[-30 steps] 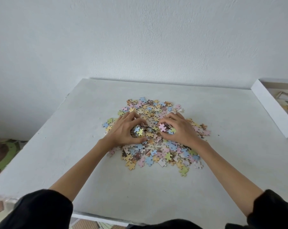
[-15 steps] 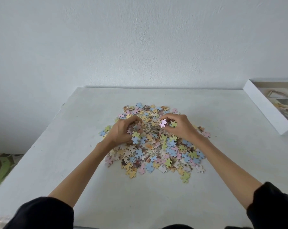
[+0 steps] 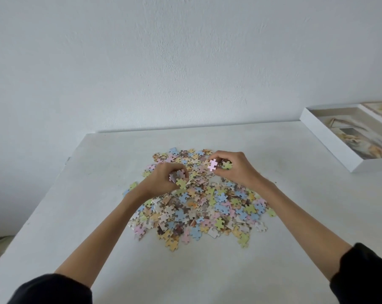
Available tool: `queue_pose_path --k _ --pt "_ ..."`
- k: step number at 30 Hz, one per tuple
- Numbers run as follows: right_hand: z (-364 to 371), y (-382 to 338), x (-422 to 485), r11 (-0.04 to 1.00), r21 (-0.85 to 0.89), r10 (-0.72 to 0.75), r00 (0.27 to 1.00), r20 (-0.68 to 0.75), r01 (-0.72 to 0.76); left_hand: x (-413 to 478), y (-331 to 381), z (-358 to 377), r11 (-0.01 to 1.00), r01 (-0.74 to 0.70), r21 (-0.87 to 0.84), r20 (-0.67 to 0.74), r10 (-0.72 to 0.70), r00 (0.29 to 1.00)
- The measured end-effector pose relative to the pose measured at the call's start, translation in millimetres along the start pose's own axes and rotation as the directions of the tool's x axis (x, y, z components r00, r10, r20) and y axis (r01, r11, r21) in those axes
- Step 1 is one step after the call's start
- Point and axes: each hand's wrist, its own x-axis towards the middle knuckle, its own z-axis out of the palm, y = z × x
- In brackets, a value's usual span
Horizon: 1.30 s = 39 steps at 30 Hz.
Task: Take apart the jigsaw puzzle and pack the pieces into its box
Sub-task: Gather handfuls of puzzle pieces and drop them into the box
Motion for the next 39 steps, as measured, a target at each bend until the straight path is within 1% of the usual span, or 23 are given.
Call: queue_pose_path --k 2,3,6,8,11,14,18,26,30,32,39 --pt "1.4 0.3 -2.7 1.0 -0.004 0.01 1.0 -0.007 -0.01 1.5 0.7 0.1 0.991 0.054 0.124 0.111 -0.068 0.992" --pt "2.6 0.6 -4.0 1.0 -0.006 0.012 1.0 -0.011 -0.013 1.4 -0.8 0.2 0.982 0.046 0.184 0.118 -0.069 0.991" --pt "7.3 0.7 -6.7 0.999 -0.021 0.032 0.999 -0.019 -0.032 -1.7 -0.4 -0.7 0.934 -0.043 0.356 0.076 0.017 0.997" --pt "9.5 -0.5 -8.1 0.999 -0.025 0.043 0.999 -0.017 -0.044 -2.8 1.9 -2.9 0.902 -0.091 0.421 0.081 0.063 0.995" --pt "8.8 -6.9 -10.9 0.999 -0.011 0.039 0.999 -0.032 -0.04 -3.7 5.9 -7.2 0.921 -0.128 0.369 0.085 0.103 0.991" --pt "2.1 -12.5 -14.7 1.0 0.005 0.028 0.998 -0.053 -0.027 -2.5 10.7 -9.8 0.95 -0.166 0.266 0.042 0.16 0.986" --pt "-14.2 -9.7 -12.8 0.999 -0.016 0.028 0.996 -0.079 -0.03 3.5 22.8 -8.3 0.968 -0.201 0.152 -0.016 0.206 0.978" --pt "-72.8 -0.7 -13.7 0.998 -0.052 -0.025 0.991 -0.133 0.019 30.9 64.6 0.3 0.96 -0.259 0.105 -0.076 0.267 0.961" --pt "-113.7 12.4 -19.6 0.997 -0.037 -0.073 0.985 -0.158 0.068 56.8 94.7 15.7 0.956 -0.286 0.068 -0.117 0.292 0.949" --pt "-135.8 22.5 -22.8 0.995 -0.037 -0.099 0.984 -0.146 0.094 72.0 110.4 27.2 0.958 -0.282 0.043 -0.137 0.285 0.949" --pt "-218.6 69.9 -30.4 0.991 -0.07 -0.12 0.988 -0.1 0.113 131.1 165.7 75.2 0.961 -0.276 -0.014 -0.199 0.267 0.943"
